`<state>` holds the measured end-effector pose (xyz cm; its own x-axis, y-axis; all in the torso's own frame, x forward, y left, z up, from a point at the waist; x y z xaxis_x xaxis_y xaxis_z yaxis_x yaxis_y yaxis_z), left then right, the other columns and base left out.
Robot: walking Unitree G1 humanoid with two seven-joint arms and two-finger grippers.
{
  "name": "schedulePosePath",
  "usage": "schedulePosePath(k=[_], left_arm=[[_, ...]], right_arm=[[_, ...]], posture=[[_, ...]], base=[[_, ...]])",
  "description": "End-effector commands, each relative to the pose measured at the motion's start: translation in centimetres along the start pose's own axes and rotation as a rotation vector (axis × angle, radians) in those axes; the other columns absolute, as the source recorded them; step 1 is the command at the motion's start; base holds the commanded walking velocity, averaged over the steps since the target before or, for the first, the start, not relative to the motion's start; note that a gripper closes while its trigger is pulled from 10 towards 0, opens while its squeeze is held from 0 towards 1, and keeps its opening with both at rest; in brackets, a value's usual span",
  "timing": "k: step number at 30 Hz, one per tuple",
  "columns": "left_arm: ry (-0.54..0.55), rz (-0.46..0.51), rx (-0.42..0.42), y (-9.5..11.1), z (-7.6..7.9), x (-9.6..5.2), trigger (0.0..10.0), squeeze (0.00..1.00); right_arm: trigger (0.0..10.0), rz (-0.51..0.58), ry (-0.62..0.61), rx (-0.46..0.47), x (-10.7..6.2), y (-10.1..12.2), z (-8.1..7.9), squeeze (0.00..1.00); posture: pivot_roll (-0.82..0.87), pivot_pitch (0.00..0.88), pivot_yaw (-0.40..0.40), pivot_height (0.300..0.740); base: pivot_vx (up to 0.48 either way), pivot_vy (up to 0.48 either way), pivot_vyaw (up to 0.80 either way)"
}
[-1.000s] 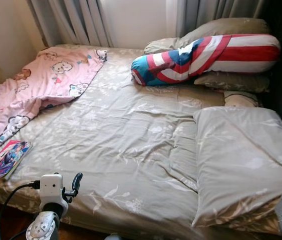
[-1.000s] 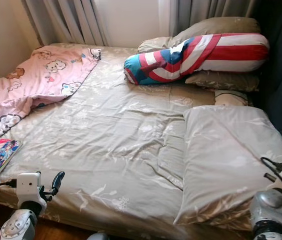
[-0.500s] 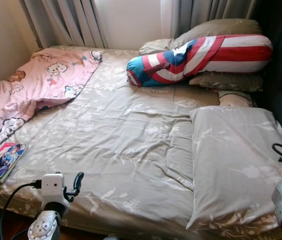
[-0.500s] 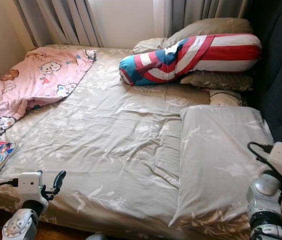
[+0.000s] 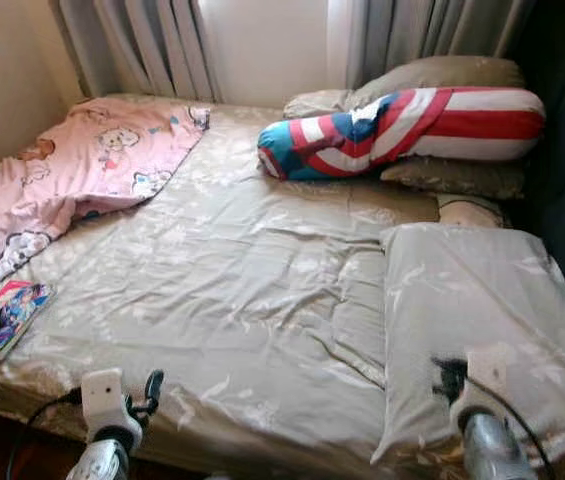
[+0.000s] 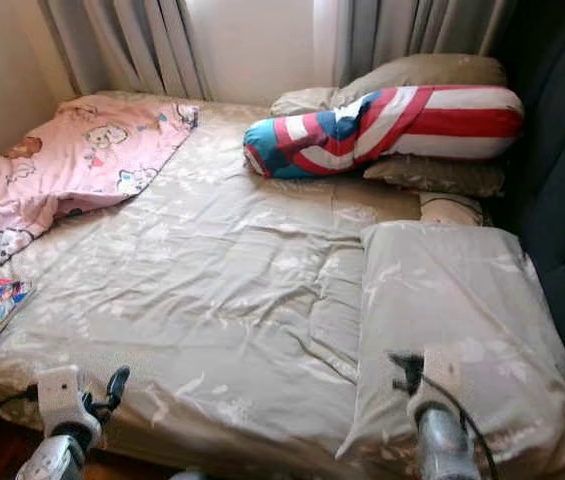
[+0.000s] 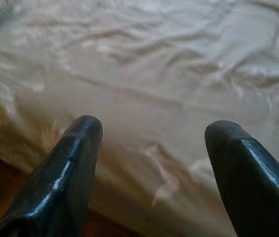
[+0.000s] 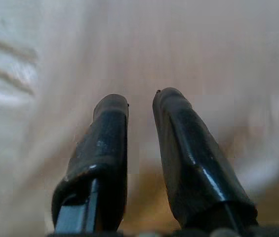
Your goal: Clean up the room
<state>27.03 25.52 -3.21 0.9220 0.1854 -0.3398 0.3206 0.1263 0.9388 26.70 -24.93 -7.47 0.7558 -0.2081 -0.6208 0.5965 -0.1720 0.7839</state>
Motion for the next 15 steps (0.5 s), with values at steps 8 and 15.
schedulePosePath(k=[8,15], left_arm=[[0.002,-0.138,-0.002,-3.2,0.2,-0.5,10.0,0.0],[-0.06,-0.254,0.062,-5.6,1.6,-1.0,10.0,0.0]], right_arm=[[10.0,-0.107,-0.035,0.003,-0.9,-3.4,0.9,0.0],[10.0,-0.196,-0.057,0.037,-1.7,-6.1,0.6,0.0]], posture=[[0.03,0.0,-0.031,0.702],[0.03,0.0,-0.024,0.737]], base=[[0.0,0.0,0.0],[0.0,0.0,0.0]])
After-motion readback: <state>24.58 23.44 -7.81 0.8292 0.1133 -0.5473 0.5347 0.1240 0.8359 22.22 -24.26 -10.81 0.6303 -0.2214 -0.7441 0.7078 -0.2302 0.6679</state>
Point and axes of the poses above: a point about 5 cm out from each wrist's last joint towards the gripper, its own x axis pointing out of the wrist towards the gripper, its own y axis along the axis of the wrist's last joint, z = x × y, the point moved 5 cm from there along x, pointing out of the wrist towards the gripper
